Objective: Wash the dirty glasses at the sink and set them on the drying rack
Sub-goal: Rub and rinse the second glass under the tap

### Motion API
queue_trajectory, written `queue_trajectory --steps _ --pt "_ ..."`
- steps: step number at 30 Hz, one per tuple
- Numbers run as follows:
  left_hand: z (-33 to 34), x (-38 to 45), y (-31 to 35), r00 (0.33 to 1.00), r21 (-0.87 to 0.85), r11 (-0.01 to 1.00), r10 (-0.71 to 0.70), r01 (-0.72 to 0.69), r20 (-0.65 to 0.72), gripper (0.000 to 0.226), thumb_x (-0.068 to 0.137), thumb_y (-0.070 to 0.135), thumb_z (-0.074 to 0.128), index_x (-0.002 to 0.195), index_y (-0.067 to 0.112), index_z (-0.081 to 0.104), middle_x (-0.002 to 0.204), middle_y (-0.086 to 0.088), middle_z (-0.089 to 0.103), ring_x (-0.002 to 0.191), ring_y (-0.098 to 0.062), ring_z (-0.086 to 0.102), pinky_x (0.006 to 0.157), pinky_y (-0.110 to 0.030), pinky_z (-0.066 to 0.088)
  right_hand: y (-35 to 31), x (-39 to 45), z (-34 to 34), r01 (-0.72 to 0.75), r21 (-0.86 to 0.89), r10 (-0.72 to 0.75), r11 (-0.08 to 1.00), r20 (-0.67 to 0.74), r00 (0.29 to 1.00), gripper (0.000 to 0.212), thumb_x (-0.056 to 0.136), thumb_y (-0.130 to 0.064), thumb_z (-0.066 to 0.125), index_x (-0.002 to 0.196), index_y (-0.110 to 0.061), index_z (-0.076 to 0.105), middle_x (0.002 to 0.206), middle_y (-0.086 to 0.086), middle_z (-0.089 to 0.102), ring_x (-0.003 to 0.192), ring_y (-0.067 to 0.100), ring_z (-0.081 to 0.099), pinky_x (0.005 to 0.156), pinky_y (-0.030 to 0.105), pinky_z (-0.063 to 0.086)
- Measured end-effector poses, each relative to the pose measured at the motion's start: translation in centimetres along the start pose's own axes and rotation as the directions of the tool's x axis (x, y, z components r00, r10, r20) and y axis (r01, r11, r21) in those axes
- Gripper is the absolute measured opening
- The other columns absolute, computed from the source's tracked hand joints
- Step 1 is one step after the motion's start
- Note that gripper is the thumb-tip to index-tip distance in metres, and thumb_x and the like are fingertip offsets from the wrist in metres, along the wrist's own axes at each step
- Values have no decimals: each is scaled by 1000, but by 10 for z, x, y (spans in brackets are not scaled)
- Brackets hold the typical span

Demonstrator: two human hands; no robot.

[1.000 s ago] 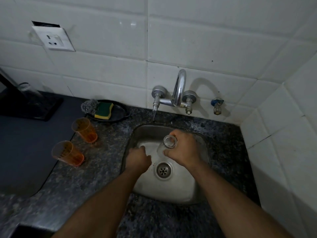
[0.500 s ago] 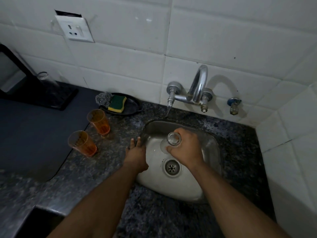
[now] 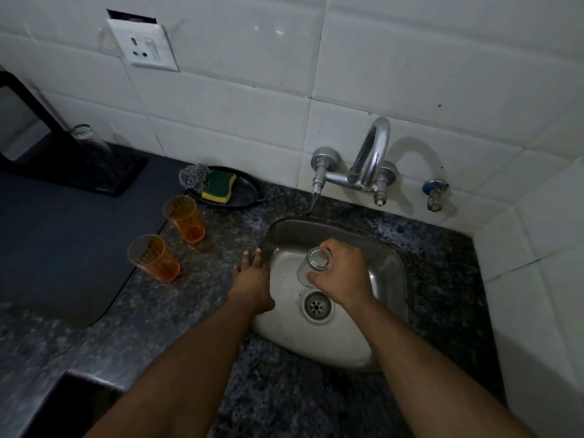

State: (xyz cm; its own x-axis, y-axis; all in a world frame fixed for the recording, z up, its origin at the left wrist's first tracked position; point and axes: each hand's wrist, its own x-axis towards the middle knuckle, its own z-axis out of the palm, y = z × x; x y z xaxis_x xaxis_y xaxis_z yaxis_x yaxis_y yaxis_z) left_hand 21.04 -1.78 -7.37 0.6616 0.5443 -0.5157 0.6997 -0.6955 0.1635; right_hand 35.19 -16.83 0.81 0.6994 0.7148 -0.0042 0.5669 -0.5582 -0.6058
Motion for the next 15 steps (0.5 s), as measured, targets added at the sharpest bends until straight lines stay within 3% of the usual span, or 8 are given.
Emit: queue_trajectory --steps 15 --pt "-2 -1 3 999 -2 1000 -14 14 -33 111 80 42 79 165 12 13 173 -9 -10 158 -39 -8 124 -59 17 -1 2 -2 20 -20 -20 1000 14 1000 49 59 -30 92 102 -25 68 91 -9 68 81 12 65 71 34 59"
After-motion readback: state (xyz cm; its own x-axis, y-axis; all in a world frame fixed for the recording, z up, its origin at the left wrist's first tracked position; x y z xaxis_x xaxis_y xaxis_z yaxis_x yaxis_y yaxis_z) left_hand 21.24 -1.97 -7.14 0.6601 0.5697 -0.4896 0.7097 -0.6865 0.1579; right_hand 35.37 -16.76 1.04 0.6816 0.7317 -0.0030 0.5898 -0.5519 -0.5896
